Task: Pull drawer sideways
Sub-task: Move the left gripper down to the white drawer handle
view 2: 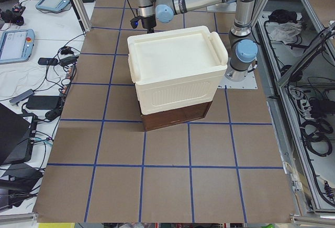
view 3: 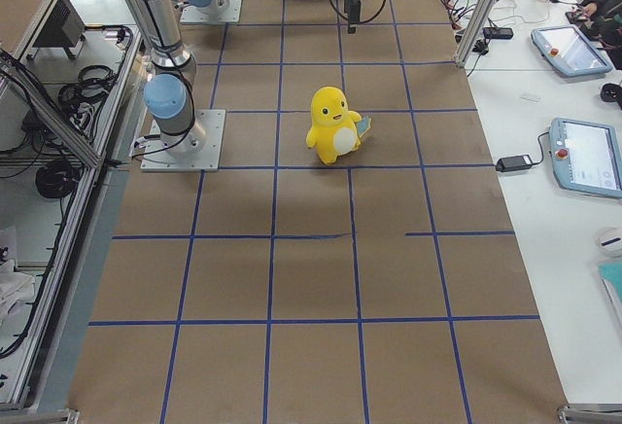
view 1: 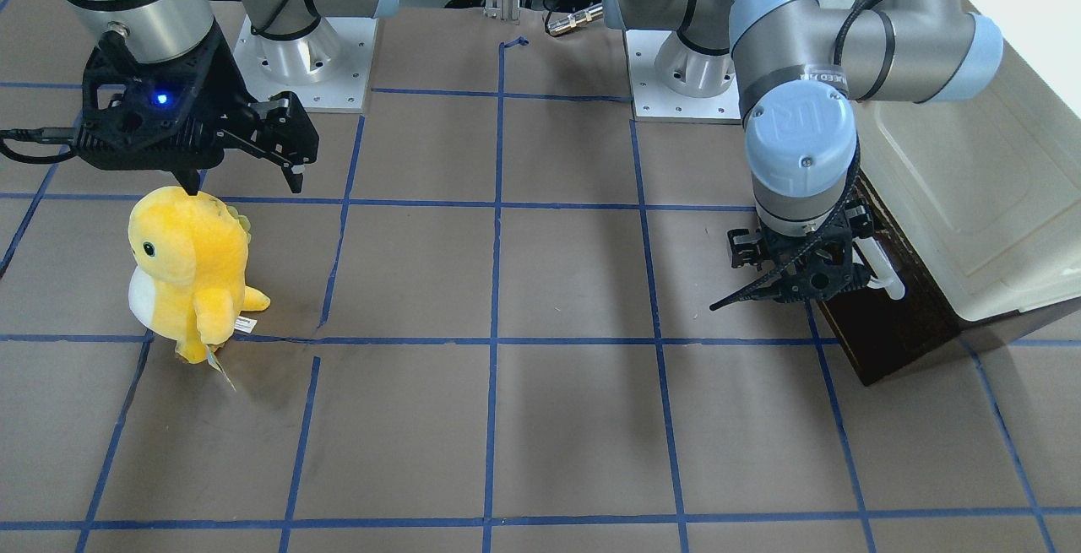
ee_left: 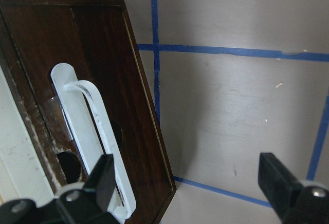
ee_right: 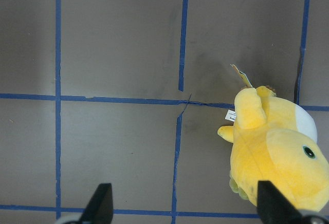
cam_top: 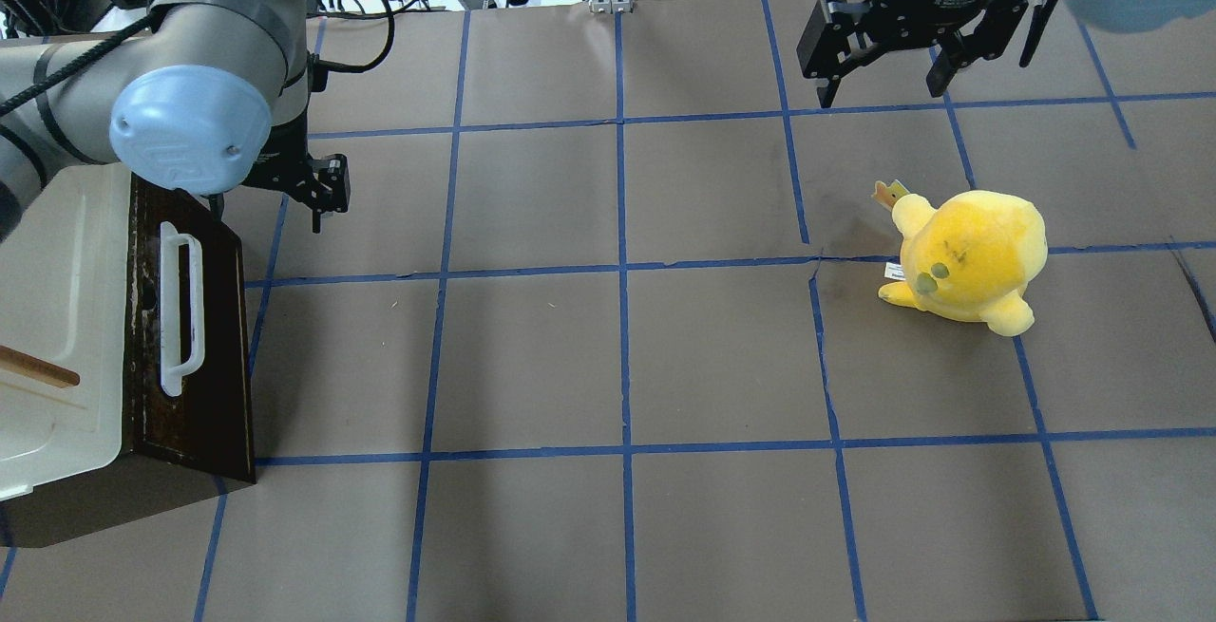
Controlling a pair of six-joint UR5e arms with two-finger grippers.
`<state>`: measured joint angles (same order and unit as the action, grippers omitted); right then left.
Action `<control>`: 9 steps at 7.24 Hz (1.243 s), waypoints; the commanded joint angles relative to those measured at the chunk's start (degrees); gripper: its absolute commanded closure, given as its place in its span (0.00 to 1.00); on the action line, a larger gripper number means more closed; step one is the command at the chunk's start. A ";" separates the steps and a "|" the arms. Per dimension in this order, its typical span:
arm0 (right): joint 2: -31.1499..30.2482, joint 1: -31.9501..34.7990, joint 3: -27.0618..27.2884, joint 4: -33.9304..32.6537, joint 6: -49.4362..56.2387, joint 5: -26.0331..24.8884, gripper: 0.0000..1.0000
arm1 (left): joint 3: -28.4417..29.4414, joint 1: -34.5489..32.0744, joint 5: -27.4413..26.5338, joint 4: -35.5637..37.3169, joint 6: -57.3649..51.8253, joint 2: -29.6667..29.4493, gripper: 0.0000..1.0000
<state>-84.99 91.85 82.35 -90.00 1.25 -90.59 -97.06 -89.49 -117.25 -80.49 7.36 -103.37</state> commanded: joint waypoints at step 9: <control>0.00 0.00 0.00 0.00 -0.02 -0.02 0.00 | -4.27 1.07 -15.52 0.07 3.97 -4.47 0.22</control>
<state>-84.99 91.84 82.35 -90.00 1.23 -90.54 -100.89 -89.00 -130.41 -80.36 11.13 -107.53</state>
